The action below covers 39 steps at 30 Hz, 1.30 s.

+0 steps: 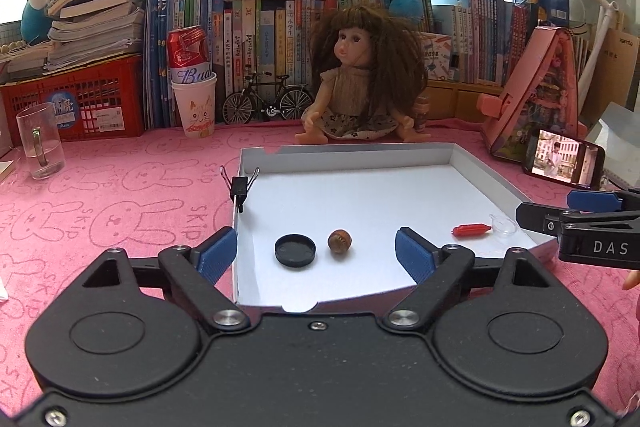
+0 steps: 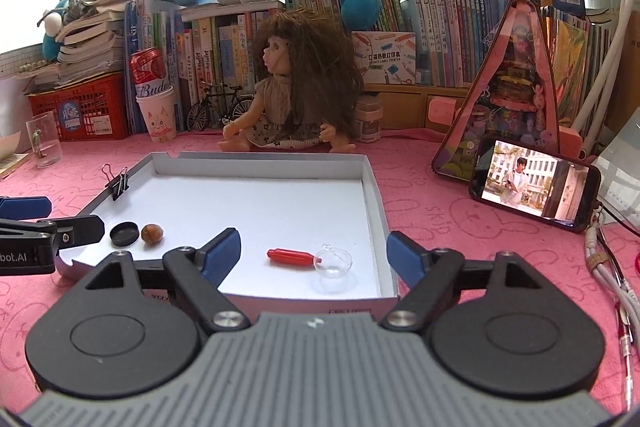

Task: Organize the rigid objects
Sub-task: 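Open the left gripper to drop the black lid while the right releases the clear lid, then pull both grippers back from the tray toward the remaining clips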

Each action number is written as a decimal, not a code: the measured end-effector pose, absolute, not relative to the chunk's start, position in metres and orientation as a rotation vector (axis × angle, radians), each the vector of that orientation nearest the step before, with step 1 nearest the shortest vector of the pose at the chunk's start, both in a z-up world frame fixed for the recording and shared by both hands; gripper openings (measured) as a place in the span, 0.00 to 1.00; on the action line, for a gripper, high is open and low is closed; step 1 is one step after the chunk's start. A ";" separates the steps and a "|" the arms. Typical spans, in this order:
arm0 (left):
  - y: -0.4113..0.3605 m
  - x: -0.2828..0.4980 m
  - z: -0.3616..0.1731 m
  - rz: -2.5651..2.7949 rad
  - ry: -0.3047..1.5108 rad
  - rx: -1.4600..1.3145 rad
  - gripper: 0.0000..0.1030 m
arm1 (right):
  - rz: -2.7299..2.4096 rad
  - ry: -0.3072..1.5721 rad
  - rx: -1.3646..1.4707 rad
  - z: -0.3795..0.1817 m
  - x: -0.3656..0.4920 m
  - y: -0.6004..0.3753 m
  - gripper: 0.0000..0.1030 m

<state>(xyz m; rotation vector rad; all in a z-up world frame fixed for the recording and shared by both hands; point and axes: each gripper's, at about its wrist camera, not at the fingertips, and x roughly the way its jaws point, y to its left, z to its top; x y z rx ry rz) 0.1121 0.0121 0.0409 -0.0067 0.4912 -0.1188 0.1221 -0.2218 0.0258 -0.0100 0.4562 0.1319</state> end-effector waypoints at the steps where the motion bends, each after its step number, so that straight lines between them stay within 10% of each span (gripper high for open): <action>1: 0.013 0.109 0.041 -0.122 0.490 -0.007 0.84 | 0.133 0.455 -0.010 0.026 0.120 -0.222 0.86; 39: 0.030 0.022 0.009 -0.151 0.509 0.002 0.86 | 0.147 0.458 -0.031 -0.004 0.049 -0.221 0.94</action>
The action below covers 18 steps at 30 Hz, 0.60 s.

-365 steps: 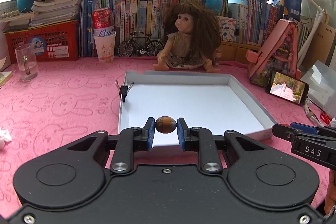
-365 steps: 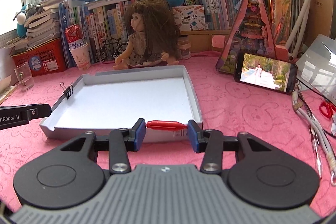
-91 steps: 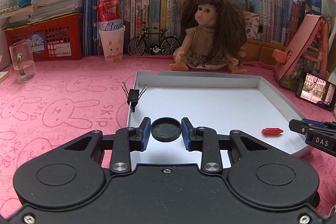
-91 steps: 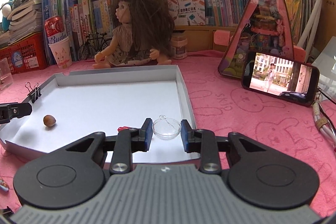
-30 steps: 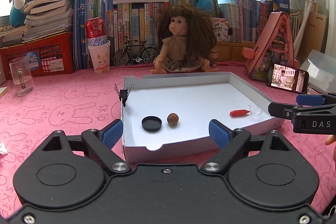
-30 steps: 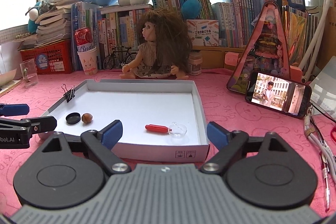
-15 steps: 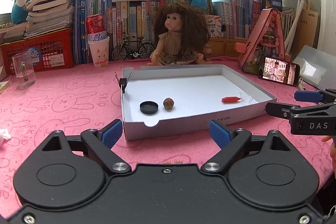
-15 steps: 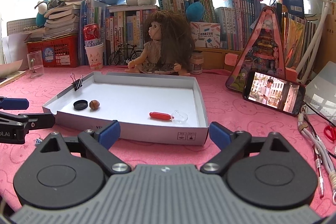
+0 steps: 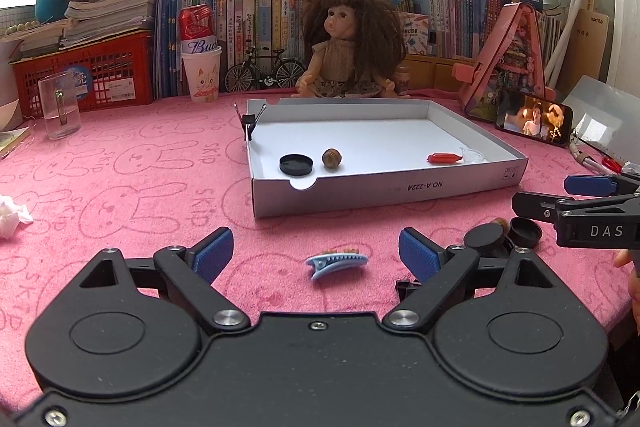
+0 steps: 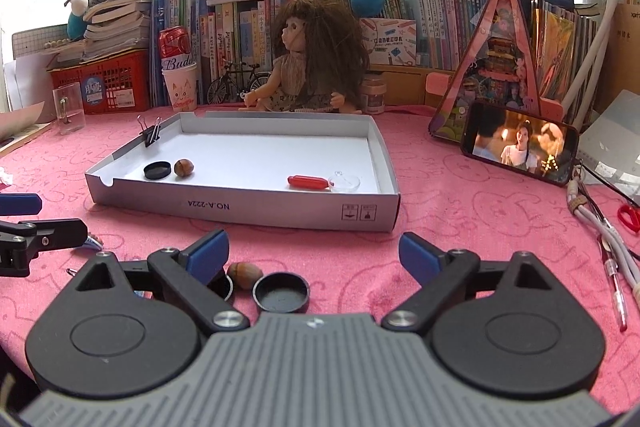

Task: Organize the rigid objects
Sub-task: 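Pull both grippers back from the tray toward the remaining clips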

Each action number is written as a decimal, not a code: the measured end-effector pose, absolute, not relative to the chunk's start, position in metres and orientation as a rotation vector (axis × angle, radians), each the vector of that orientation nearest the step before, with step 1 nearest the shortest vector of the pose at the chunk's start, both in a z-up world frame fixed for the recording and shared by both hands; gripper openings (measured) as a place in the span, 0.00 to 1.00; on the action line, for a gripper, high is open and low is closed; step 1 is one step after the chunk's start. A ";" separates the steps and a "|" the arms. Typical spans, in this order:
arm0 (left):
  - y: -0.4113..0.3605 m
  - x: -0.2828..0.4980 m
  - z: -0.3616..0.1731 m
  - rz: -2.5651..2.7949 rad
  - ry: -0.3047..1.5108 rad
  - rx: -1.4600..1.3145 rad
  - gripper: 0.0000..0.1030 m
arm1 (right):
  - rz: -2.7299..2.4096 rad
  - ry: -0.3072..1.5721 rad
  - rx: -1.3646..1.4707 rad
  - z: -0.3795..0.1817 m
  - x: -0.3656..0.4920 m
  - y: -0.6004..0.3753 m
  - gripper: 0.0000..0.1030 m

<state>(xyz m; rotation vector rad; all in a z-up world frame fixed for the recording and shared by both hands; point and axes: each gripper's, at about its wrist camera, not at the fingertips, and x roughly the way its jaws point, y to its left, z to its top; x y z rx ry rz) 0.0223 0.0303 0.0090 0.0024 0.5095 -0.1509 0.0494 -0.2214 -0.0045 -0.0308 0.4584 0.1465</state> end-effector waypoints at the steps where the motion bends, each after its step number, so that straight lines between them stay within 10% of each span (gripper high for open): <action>1: 0.031 0.021 0.009 -0.149 0.511 0.001 0.86 | 0.146 0.460 -0.031 -0.005 0.049 -0.221 0.94; 18: 0.036 0.008 0.004 -0.168 0.533 -0.018 0.76 | 0.128 0.458 -0.065 -0.013 0.038 -0.218 0.94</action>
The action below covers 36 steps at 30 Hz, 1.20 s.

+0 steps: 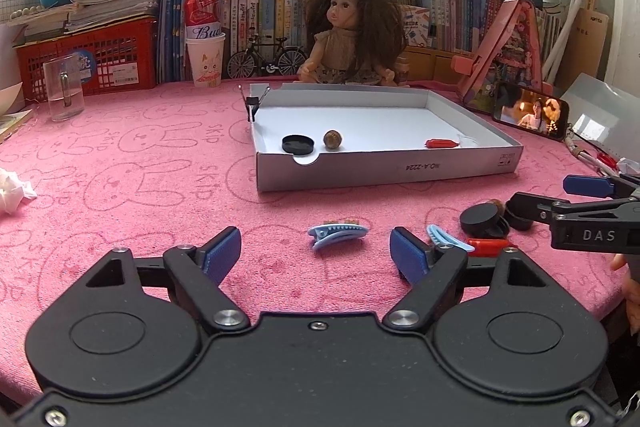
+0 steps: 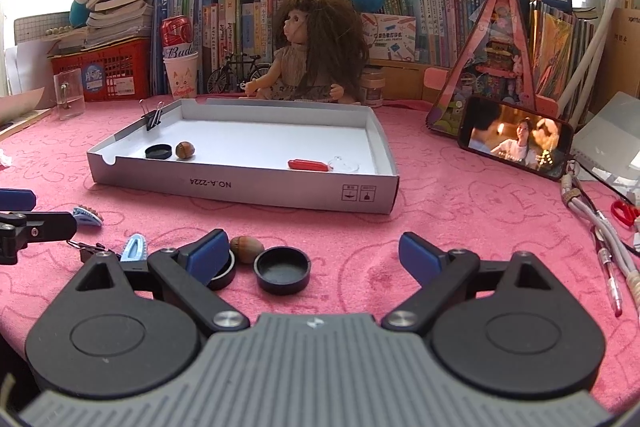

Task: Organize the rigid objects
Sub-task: 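Pull both grippers back from the tray toward the remaining clips, then close the left gripper on a black binder clip while the right grasps a black round cap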

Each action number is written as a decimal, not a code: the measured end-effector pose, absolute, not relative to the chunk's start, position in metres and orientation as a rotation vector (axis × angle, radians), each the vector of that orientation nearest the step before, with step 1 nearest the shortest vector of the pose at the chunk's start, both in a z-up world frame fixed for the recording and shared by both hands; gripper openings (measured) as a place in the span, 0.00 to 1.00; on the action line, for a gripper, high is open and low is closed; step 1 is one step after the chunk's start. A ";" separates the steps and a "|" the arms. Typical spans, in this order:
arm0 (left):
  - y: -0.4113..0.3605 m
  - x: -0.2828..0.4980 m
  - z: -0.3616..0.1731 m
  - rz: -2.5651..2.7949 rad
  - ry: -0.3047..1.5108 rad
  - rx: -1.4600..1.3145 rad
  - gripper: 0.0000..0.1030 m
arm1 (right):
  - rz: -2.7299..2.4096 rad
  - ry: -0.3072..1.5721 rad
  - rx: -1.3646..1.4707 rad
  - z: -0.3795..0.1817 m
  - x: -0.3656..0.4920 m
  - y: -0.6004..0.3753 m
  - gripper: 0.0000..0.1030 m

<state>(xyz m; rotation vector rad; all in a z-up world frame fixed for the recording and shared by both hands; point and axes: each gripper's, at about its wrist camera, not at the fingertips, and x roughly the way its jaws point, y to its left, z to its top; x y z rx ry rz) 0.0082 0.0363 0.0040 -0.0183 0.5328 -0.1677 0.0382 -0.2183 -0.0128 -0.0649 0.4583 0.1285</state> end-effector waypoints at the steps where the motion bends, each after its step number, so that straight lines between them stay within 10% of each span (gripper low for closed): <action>1: 0.036 0.007 0.005 -0.178 0.531 -0.020 0.73 | 0.125 0.457 -0.067 -0.013 0.038 -0.219 0.94; 9: 0.025 0.000 0.007 -0.301 0.580 -0.064 0.52 | 0.138 0.499 -0.075 -0.019 0.041 -0.221 0.77; 36: -0.028 0.000 -0.011 -0.191 0.568 0.078 0.51 | 0.146 0.482 -0.094 -0.029 0.034 -0.212 0.65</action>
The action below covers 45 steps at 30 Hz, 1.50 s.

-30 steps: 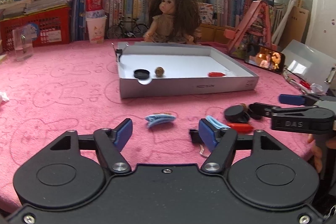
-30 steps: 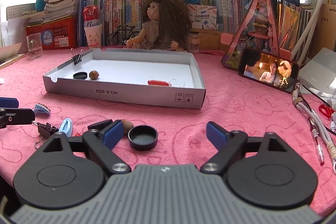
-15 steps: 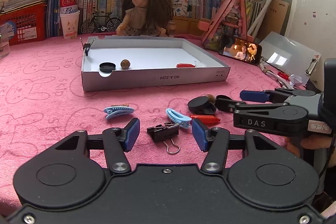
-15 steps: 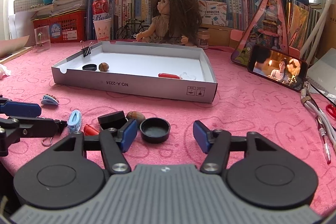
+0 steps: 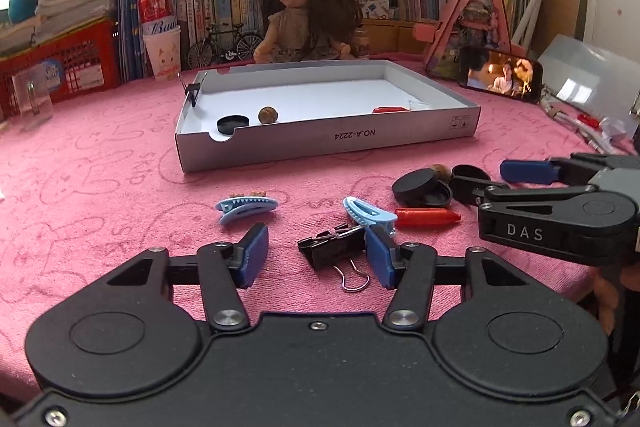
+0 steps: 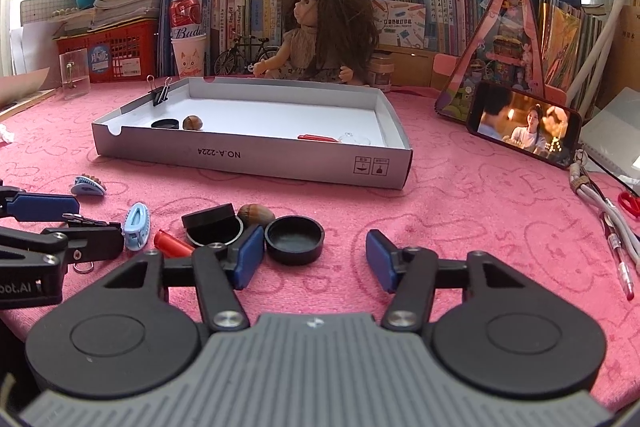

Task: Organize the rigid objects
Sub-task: 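Close the left gripper on a black binder clip while the right grasps a black round cap, then carry the binder clip in the left gripper over the tray while the right carries the cap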

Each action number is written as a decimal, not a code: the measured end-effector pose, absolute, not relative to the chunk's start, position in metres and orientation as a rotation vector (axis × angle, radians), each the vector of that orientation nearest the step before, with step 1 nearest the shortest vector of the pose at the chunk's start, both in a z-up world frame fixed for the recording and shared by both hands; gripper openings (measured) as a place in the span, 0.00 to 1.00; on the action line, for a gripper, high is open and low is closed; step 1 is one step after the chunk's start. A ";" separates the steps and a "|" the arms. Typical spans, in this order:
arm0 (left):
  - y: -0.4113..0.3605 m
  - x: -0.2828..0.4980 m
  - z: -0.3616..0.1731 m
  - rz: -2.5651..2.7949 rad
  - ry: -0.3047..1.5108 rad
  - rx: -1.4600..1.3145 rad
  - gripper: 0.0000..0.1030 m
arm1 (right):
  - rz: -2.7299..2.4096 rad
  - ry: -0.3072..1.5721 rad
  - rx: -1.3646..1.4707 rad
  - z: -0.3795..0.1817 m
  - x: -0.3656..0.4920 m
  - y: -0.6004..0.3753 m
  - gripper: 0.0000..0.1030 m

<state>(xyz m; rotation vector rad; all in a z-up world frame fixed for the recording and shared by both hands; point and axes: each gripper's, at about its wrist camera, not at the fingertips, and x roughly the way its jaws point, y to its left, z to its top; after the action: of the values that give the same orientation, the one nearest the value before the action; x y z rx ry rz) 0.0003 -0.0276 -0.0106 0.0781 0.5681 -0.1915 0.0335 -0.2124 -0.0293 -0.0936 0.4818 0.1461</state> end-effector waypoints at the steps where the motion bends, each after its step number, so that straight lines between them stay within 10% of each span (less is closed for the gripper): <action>1: -0.028 0.000 -0.011 -0.188 0.566 0.079 0.50 | 0.142 0.476 -0.097 -0.030 0.033 -0.212 0.66; 5: -0.028 -0.001 -0.009 -0.170 0.568 0.061 0.41 | 0.136 0.481 -0.074 -0.030 0.033 -0.213 0.67; 12: -0.022 0.001 -0.006 -0.174 0.584 0.046 0.33 | 0.169 0.488 -0.078 -0.028 0.029 -0.205 0.35; 45: -0.014 0.056 0.047 -0.218 0.462 -0.010 0.33 | 0.165 0.483 0.039 0.007 0.068 -0.209 0.35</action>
<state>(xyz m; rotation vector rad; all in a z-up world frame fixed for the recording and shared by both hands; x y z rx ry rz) 0.0559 -0.0145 0.0467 -0.0105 0.4615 -0.2177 0.0681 -0.2086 0.0065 0.0392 0.4829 0.1653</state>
